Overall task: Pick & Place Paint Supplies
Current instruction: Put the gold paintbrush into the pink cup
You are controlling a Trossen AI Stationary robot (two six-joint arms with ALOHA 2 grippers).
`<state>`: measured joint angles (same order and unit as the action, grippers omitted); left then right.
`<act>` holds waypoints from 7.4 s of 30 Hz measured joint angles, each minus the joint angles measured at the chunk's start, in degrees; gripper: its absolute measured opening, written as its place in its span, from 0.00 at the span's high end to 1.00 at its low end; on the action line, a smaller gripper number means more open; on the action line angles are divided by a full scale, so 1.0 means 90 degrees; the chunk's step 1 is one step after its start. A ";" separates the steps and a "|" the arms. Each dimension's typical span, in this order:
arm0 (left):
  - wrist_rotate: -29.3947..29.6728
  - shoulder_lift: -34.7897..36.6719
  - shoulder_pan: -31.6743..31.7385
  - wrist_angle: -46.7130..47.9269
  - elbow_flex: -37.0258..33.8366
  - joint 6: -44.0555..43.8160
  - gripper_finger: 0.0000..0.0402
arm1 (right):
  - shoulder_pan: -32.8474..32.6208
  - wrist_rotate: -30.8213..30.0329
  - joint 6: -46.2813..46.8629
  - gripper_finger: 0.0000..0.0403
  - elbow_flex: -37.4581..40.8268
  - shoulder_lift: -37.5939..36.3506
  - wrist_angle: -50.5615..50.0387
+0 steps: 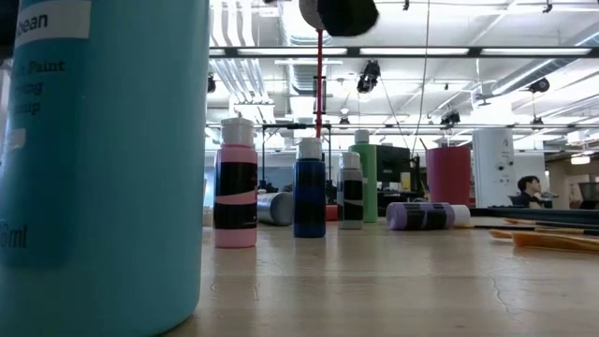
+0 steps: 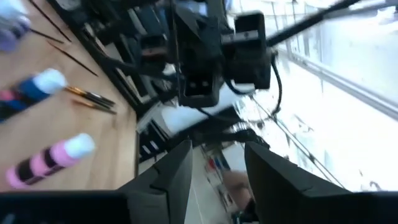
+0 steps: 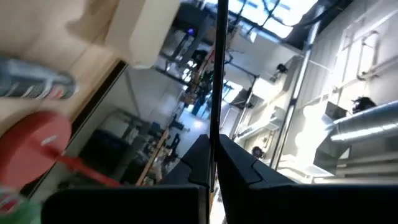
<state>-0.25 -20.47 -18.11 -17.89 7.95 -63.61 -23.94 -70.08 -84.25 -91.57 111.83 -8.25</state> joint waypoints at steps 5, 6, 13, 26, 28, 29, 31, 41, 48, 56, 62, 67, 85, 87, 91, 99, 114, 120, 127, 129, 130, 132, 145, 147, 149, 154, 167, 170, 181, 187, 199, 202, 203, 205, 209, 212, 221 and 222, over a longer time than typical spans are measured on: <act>-0.0269 -0.1048 0.0000 0.0050 0.0738 0.0486 0.62 | -0.0005 0.0490 -0.0593 0.98 0.0000 -0.0007 0.0923; -0.0307 -0.1276 0.0000 0.0047 0.0888 0.0555 0.62 | -0.0005 0.0502 -0.0642 0.98 0.0000 -0.0007 0.1039; -0.0328 -0.2587 0.0082 0.0107 0.1835 0.0786 0.62 | -0.0033 0.0516 -0.0667 0.98 0.0002 -0.0010 0.1161; -0.0864 -0.3690 0.0570 0.0083 0.2818 0.0723 0.62 | -0.0189 0.0653 -0.0687 0.98 0.0005 -0.0010 0.1156; -0.0944 -0.3842 0.0624 0.0152 0.2897 0.0725 0.62 | -0.0187 0.0655 -0.0687 0.98 0.0005 -0.0010 0.1168; -0.1041 -0.3908 0.0654 0.0150 0.2939 0.0725 0.62 | -0.0186 0.0677 -0.0687 0.98 0.0005 -0.0010 0.1168; -0.1205 -0.4042 0.0696 0.0091 0.3015 0.0697 0.62 | -0.0187 0.0700 -0.0675 0.98 0.0005 -0.0010 0.1168; -0.1575 -0.4607 0.0714 0.0103 0.3393 0.0674 0.63 | -0.0168 0.0695 -0.0643 0.98 0.0010 -0.0012 0.1158; -0.1740 -0.4755 0.0714 0.0098 0.3603 0.0903 0.79 | -0.0143 0.0628 -0.0640 0.98 0.0010 -0.0008 0.1141; -0.1790 -0.4763 0.0723 0.0156 0.3592 0.1128 0.98 | -0.0148 0.0518 -0.0616 0.96 0.0007 -0.0007 0.1153; -0.1802 -0.4714 0.0796 0.0153 0.3579 0.1334 0.98 | -0.0166 0.0352 -0.0615 0.85 0.0002 -0.0007 0.1173; -0.1748 -0.4590 0.0895 0.0175 0.3577 0.1817 0.98 | -0.0271 -0.0443 0.0134 0.75 0.0003 -0.0045 0.1093; 0.0225 -0.4464 0.1263 0.0362 0.3569 0.5015 0.98 | 0.0020 0.3505 0.9987 0.68 0.0581 -0.2172 -0.2139; 0.0350 -0.4471 0.1265 0.0051 0.3568 0.5454 0.98 | 0.0174 0.3990 1.0130 0.70 0.1006 -0.2339 -0.1577; 0.0354 -0.4464 0.1254 -0.0343 0.3569 0.6032 0.98 | 0.0371 0.4230 1.0147 0.71 0.2024 -0.2857 0.0112; 0.0311 -0.4464 0.1258 -0.0661 0.3567 0.6890 0.98 | 0.0887 0.5877 0.9712 0.65 0.4170 -0.3740 0.5281; 0.0303 -0.4741 0.1292 -0.0921 0.3584 0.7304 0.98 | 0.1394 0.6523 0.9767 0.50 0.3254 -0.3020 0.5008; 0.0296 -0.4713 0.1292 -0.0917 0.3586 0.7304 0.98 | 0.1387 0.6522 0.9558 0.51 0.2520 -0.2526 0.4402; 0.0214 -0.4685 0.1290 -0.0935 0.3595 0.7288 0.98 | 0.1408 0.6455 0.9317 0.56 0.2055 -0.2329 0.4035; 0.0148 -0.4684 0.1290 -0.0925 0.3620 0.7267 0.98 | 0.1428 0.6437 0.9314 0.57 0.1983 -0.2319 0.3937; 0.0147 -0.4683 0.1292 -0.0921 0.3630 0.7264 0.98 | 0.1428 0.6354 0.9311 0.58 0.1976 -0.2327 0.3933; 0.0133 -0.4683 0.1292 -0.0891 0.3633 0.7266 0.98 | 0.1431 0.6187 0.9207 0.58 0.1967 -0.2332 0.3927; 0.0117 -0.4683 0.1289 -0.0900 0.3633 0.7257 0.98 | 0.1501 0.6086 0.9146 0.56 0.1965 -0.2352 0.4057; 0.0120 -0.4683 0.1292 -0.0908 0.3633 0.7256 0.98 | 0.1501 0.6096 0.9145 0.59 0.1965 -0.2331 0.4105; 0.0124 -0.4683 0.1292 -0.0903 0.3633 0.7256 0.98 | 0.1501 0.6098 0.9144 0.62 0.1965 -0.2327 0.4113; 0.0128 -0.4683 0.1292 -0.0906 0.3633 0.7256 0.98 | 0.1501 0.6103 0.9162 0.68 0.1965 -0.2327 0.4177; 0.0132 -0.4683 0.1294 -0.0911 0.3633 0.7258 0.98 | 0.1553 0.6125 0.9314 0.76 0.1858 -0.2226 0.4199; 0.0133 -0.4683 0.1294 -0.0906 0.3633 0.7258 0.98 | 0.1556 0.6210 0.9306 0.75 0.1691 -0.2056 0.4145; 0.0143 -0.4678 0.1295 -0.0726 0.3630 0.7279 0.98 | 0.1515 0.5959 0.8870 0.96 0.1462 -0.1983 0.3602; 0.0165 -0.4678 0.1299 -0.0731 0.3628 0.7370 0.98 | 0.1505 0.5957 0.8982 0.98 0.1462 -0.2069 0.3391; 0.0738 -0.3899 0.1292 -0.0248 0.3628 0.7733 0.61 | 0.0745 0.3715 0.9180 0.98 0.1482 -0.3350 0.0573; 0.1026 -0.3485 0.1294 0.0630 0.3602 0.7756 0.54 | 0.0362 0.2385 0.9760 0.98 0.1603 -0.3767 -0.0677; 0.1172 -0.3341 0.1294 0.0791 0.3547 0.7665 0.52 | 0.0251 0.1952 1.0054 0.98 0.1689 -0.3908 -0.1087; 0.1393 -0.3082 0.1292 0.0820 0.3273 0.7539 0.51 | 0.0119 0.1338 1.0736 0.98 0.1951 -0.4203 -0.1767; 0.1517 -0.2692 0.1294 -0.0297 0.2315 0.7376 0.50 | 0.0164 0.0639 1.1463 0.98 0.2754 -0.4867 -0.2114; 0.1591 -0.2560 0.1294 -0.1515 0.1574 0.7402 0.50 | 0.0444 0.0368 1.1512 0.98 0.3365 -0.5428 -0.1921; 0.1661 -0.2499 0.1294 -0.3167 0.0656 0.7707 0.50 | 0.1664 0.0269 1.1313 0.98 0.5318 -0.6965 -0.0614; 0.1661 -0.2471 0.1294 -0.3174 0.0661 0.7748 0.50 | 0.1791 0.0279 1.1180 0.98 0.5493 -0.7068 -0.0365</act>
<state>14.70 -42.70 -6.46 -46.45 13.90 6.13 -7.82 -67.57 16.37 -42.13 48.22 -11.54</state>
